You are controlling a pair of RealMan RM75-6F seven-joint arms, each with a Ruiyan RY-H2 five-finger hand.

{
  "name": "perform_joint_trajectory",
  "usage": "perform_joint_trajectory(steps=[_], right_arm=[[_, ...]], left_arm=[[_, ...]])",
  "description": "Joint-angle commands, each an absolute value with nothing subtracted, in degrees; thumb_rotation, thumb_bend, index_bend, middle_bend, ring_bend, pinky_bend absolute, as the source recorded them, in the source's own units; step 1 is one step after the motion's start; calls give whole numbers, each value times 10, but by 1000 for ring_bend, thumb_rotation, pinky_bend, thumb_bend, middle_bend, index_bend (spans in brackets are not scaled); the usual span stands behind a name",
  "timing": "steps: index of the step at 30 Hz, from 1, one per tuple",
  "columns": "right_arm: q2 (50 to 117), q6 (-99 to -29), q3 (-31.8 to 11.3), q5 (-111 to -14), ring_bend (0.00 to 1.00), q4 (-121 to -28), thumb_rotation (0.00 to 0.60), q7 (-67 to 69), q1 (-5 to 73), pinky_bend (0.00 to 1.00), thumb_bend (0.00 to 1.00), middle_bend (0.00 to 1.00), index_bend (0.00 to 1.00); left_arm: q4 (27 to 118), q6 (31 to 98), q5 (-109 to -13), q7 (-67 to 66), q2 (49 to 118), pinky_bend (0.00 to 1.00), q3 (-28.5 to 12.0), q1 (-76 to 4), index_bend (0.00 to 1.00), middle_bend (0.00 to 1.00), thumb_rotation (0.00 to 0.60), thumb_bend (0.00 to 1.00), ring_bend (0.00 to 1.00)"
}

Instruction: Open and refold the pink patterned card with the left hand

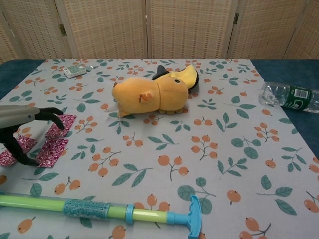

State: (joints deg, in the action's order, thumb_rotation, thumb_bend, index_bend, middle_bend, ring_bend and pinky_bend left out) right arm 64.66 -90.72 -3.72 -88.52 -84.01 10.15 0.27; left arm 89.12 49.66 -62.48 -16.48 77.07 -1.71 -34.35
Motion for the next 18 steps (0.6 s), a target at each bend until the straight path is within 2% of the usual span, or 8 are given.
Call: perform_joint_trajectory(steps=[1,18], right_arm=[[647,-907,-37,-885,0,-838,600,103,3,0,230,0,0],[649,-905,-37,-884,0,-834,600,106,3,0,230,0,0]], left_arm=[[891,493,-618,-170,774,0,-14,-344,244,0,600,166,0],[853,485,-589,-173,803,0,-13,-347,253,0,600,191,0]])
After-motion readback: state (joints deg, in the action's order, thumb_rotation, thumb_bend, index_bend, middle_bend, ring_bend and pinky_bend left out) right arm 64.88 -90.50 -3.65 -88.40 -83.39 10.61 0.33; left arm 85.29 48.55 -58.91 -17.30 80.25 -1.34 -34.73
